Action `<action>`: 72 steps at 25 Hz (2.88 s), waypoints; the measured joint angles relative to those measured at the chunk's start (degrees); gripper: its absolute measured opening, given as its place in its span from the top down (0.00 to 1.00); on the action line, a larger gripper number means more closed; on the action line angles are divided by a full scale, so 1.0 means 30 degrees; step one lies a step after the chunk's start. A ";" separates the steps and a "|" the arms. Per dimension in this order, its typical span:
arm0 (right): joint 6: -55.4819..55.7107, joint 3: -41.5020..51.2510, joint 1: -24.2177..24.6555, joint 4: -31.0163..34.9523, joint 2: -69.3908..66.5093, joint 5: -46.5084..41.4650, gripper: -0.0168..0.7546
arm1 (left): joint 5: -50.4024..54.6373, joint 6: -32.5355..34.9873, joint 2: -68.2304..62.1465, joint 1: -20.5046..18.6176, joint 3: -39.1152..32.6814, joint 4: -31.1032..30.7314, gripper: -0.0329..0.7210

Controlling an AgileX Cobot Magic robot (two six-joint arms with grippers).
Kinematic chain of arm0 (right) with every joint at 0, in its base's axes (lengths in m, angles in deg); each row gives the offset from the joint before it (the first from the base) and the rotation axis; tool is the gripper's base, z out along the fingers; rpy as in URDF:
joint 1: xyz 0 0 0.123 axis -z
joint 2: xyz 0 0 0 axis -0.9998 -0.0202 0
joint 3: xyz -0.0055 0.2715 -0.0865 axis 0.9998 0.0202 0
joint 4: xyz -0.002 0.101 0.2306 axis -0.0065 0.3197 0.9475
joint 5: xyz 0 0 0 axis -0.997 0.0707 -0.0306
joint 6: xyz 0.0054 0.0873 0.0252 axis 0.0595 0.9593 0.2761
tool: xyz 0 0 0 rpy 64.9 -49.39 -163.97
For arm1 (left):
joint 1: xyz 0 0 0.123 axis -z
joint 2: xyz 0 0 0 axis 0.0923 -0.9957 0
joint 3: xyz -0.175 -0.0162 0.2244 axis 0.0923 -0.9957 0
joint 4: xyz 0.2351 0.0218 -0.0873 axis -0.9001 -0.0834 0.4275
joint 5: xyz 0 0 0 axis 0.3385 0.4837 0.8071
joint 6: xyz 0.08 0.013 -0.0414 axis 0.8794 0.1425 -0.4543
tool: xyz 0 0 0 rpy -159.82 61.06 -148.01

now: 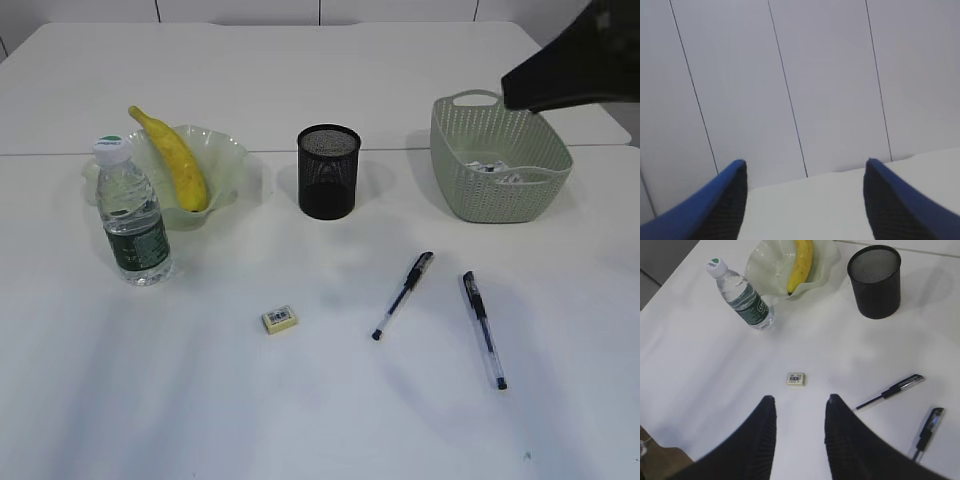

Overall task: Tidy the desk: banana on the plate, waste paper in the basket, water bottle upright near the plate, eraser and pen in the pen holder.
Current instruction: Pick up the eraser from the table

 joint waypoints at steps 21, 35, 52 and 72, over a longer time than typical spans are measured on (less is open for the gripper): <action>-0.2960 0.0000 -0.3326 0.2482 -0.3538 0.1120 0.65 | 0.1478 0.0000 0.0000 0.0043 0.0000 0.0278 0.27; 0.1982 -0.4692 -0.4577 -0.5066 -0.4950 0.0476 0.65 | 0.1478 0.0000 0.0000 0.0043 0.0000 0.1739 0.27; 1.0924 -1.1722 -0.9189 -1.4507 -0.8560 -0.4771 0.65 | 0.1478 0.0000 0.0000 0.0043 0.0000 0.1866 0.28; 1.2419 -1.4135 -0.9222 -1.2271 -1.2814 -0.4957 0.65 | 0.2546 0.0000 0.0000 0.0043 0.0000 0.2251 0.28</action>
